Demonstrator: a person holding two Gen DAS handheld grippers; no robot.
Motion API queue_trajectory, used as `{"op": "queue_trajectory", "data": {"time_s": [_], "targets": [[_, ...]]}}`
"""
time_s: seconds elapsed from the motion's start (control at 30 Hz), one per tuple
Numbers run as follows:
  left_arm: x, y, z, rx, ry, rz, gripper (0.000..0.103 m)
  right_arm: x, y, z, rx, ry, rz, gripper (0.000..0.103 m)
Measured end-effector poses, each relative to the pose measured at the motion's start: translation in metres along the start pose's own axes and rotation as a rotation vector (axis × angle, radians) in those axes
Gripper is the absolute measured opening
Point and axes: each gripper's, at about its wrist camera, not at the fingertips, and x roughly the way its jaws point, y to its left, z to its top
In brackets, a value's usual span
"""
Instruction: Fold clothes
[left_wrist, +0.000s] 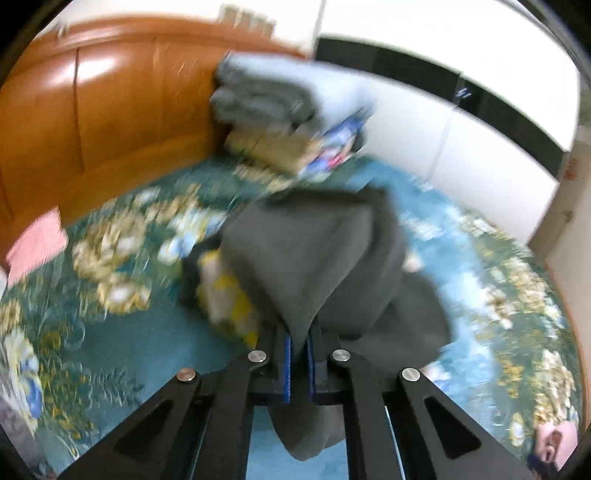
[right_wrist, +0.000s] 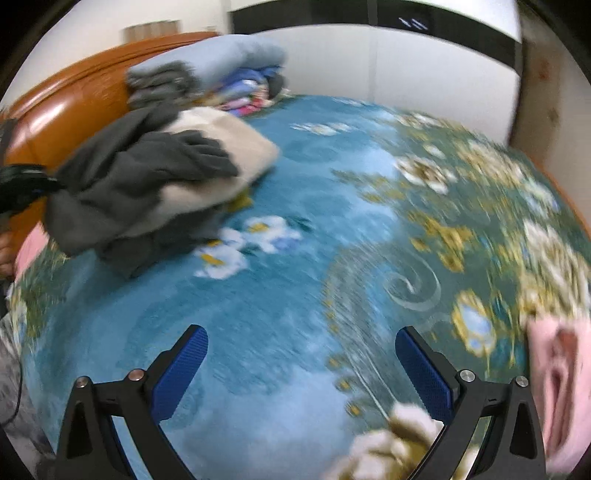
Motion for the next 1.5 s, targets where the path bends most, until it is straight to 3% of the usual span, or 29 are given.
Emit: {"op": "queue_trajectory", "data": {"time_s": [0.13, 0.37, 0.47, 0.57, 0.7, 0.87, 1.07, 1.1, 1.13, 1.17, 1.23, 1.27, 1.37, 1.5], "targets": [[-0.066, -0.03, 0.018, 0.013, -0.126, -0.219, 0.006, -0.007, -0.031, -0.009, 0.097, 0.01, -0.008, 0.103], [-0.165, -0.117, 0.007, 0.23, -0.26, -0.522, 0.006, -0.035, -0.074, -0.015, 0.178, -0.037, -0.048, 0.103], [-0.183, -0.141, -0.01, 0.275, -0.245, -0.646, 0.006, -0.046, -0.092, -0.018, 0.214, -0.056, -0.068, 0.103], [-0.175, -0.17, -0.043, 0.32, -0.14, -0.719, 0.006, -0.056, -0.112, -0.022, 0.253, -0.073, -0.093, 0.103], [-0.158, -0.207, -0.099, 0.416, -0.027, -0.732, 0.006, -0.063, -0.134, -0.033, 0.295, -0.064, -0.124, 0.103], [-0.112, -0.233, -0.145, 0.433, 0.207, -0.685, 0.006, -0.069, -0.151, -0.045, 0.321, -0.048, -0.145, 0.103], [-0.091, -0.201, -0.161, 0.295, 0.374, -0.652, 0.01, -0.069, -0.154, -0.05, 0.319, -0.038, -0.146, 0.103], [-0.092, -0.188, -0.16, 0.257, 0.386, -0.669, 0.012, -0.068, -0.15, -0.051, 0.317, -0.033, -0.138, 0.103], [-0.094, -0.176, -0.16, 0.222, 0.393, -0.683, 0.02, -0.066, -0.147, -0.051, 0.31, -0.03, -0.13, 0.103], [-0.099, -0.164, -0.159, 0.195, 0.385, -0.689, 0.035, -0.066, -0.143, -0.05, 0.297, -0.029, -0.12, 0.103], [-0.109, -0.134, -0.154, 0.126, 0.342, -0.692, 0.053, -0.065, -0.133, -0.048, 0.265, -0.033, -0.09, 0.103], [-0.113, -0.118, -0.15, 0.086, 0.314, -0.688, 0.057, -0.066, -0.127, -0.046, 0.246, -0.038, -0.07, 0.103], [-0.115, -0.069, -0.14, -0.042, 0.248, -0.601, 0.059, -0.072, -0.108, -0.041, 0.195, -0.05, 0.037, 0.103], [-0.107, -0.006, -0.137, -0.173, 0.201, -0.39, 0.06, -0.085, -0.068, -0.037, 0.067, -0.064, 0.243, 0.103]]}}
